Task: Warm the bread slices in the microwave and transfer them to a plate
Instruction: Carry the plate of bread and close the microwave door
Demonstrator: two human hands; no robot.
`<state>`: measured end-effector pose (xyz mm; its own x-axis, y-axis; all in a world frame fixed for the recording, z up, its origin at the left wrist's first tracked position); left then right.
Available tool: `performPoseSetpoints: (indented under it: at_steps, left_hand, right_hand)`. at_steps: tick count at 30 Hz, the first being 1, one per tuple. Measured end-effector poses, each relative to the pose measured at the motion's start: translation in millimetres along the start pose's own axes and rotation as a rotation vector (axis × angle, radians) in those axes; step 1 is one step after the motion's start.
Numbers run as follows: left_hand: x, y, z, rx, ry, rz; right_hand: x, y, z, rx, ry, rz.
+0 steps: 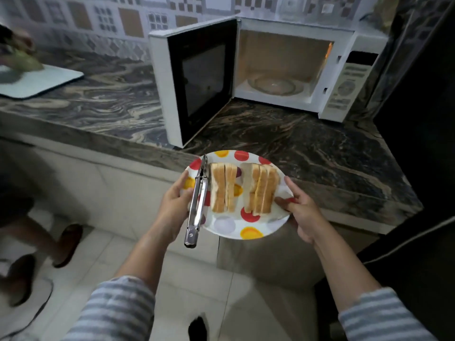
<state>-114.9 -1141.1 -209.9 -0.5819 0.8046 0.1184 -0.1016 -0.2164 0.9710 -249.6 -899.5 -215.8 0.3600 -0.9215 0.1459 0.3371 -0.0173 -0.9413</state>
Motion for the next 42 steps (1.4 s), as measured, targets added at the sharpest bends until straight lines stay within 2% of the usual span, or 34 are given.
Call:
performPoseSetpoints:
  at_steps: [7,12,18,23,27,35,42]
  left_hand:
    - [-79.9,-3.0,79.1,0.049,0.079,0.012]
    - [-157.6,4.0,104.7,0.050,0.208,0.018]
    - [-248.0,34.5,105.7,0.096,0.245,-0.001]
    - [-332.7,54.1,70.5,0.073,0.251,-0.057]
    - [-372.8,84.6,40.3,0.101,0.234,-0.068]
    - [-385.4,130.1,-51.0,0.128,0.101,-0.026]
    - [-357.7,149.2,-170.2,0.120,-0.005,-0.014]
  right_hand:
    - [76.2,33.4,48.3,-0.008,-0.195,0.052]
    - [154.2,40.8,68.8,-0.027,-0.341,0.062]
    - [253.4,55.8,66.4,-0.007,-0.369,0.034]
    - [337.1,60.1,56.0,-0.033,-0.399,-0.009]
    - [387.2,57.0,36.1,-0.049,-0.367,-0.019]
    - [429.9,17.8,-33.8,-0.080,-0.280,-0.005]
    - [419.4,-22.2,-130.7,-0.167,-0.120,0.050]
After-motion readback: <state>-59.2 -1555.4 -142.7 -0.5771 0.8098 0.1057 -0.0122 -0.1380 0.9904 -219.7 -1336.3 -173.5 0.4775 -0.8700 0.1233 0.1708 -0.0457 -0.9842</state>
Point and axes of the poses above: each hand's wrist, its own z-axis away from the middle knuckle, its own x-axis out of the palm, y = z × x, the point moved 10 cm from there along -z, towards the middle knuckle
